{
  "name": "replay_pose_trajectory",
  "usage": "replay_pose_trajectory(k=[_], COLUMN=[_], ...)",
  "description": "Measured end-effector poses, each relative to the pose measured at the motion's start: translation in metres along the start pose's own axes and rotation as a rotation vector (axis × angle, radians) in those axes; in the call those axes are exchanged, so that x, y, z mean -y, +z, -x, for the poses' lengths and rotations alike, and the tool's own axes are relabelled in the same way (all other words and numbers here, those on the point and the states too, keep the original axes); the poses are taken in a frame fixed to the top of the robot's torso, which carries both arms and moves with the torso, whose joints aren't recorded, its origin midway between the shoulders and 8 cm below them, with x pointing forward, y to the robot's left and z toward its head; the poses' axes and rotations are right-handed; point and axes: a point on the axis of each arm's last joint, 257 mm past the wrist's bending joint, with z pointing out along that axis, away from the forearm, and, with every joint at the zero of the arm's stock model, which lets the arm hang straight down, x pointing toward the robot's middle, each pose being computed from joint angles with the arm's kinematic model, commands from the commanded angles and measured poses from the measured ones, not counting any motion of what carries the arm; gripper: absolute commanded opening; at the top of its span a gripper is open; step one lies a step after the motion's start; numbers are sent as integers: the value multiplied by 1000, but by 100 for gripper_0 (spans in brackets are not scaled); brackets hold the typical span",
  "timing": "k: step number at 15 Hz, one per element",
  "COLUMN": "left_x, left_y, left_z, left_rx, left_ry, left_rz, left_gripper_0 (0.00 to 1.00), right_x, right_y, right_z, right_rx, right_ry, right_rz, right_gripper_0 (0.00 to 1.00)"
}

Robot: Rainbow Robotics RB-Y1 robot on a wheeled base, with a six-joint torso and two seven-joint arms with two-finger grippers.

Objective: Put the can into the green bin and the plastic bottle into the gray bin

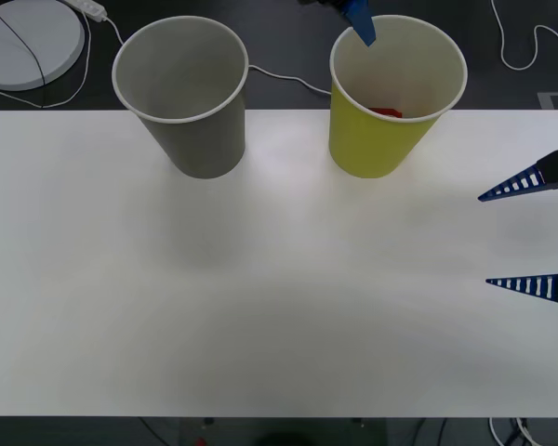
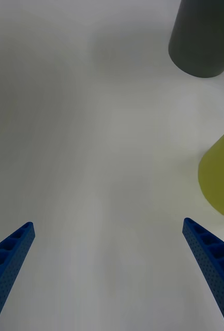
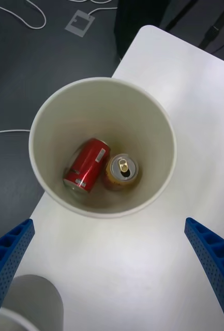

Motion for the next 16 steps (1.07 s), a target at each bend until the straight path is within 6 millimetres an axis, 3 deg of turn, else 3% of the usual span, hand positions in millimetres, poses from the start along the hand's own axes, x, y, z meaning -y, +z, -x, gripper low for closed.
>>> replay_pose_trajectory(k=[6, 10, 16], left_x=[-20, -16, -7], left_y=[-62, -90, -111], left_z=[-84, -139, -214], left_rx=[-11, 20, 77], left_ry=[69, 72, 131], left_rz=[-6, 1, 14], left_gripper_0=[100, 100, 100], right_x=[0, 0, 0], right_y=[0, 0, 0], right_z=[0, 0, 0], right_rx=[0, 0, 0], right_ry=[0, 0, 0], right_rz=[0, 0, 0], right_gripper_0=[100, 100, 100])
